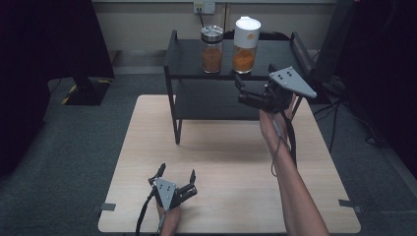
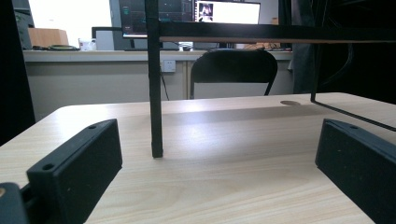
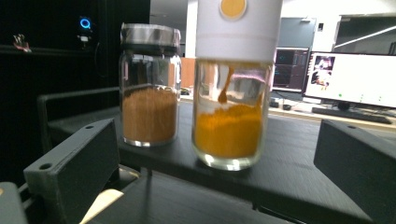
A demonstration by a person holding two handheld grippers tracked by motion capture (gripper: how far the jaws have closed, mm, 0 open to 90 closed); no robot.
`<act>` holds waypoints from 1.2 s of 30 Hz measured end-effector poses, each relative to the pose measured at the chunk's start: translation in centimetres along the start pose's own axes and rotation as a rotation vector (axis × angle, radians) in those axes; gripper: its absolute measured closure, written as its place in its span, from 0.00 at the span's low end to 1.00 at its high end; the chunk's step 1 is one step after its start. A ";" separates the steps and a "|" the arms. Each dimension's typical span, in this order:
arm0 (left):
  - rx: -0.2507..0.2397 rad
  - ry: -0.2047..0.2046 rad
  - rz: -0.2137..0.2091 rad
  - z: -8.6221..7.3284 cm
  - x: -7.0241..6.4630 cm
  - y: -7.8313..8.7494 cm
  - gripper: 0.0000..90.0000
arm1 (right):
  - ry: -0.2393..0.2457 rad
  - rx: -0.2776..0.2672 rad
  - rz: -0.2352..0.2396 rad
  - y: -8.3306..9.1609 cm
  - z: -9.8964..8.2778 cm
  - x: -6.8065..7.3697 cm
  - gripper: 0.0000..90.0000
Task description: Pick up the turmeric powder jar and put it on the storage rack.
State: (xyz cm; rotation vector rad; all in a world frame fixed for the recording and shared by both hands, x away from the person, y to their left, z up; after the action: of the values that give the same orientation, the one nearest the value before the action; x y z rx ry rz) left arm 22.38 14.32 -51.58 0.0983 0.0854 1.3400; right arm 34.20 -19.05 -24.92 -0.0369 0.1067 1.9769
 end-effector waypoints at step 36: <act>0.000 0.001 0.001 0.0 0.0 0.0 0.00 | -0.150 0.044 -0.046 8.5 -18.6 1.9 0.00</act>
State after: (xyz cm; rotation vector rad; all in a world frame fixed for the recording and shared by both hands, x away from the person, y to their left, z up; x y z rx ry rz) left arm 22.38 14.31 -51.58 0.0978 0.0861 1.3406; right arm 25.19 -22.37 -43.10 0.1363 0.0508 1.9234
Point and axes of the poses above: each handheld gripper's, and its own axes: y roughly backward along the jaws, z roughly out of its top, x roughly to its left, the point moved 5 cm from there along -y, roughly forward along the jaws, and after that the axes turned 8 degrees about x, right-handed, at the moved point
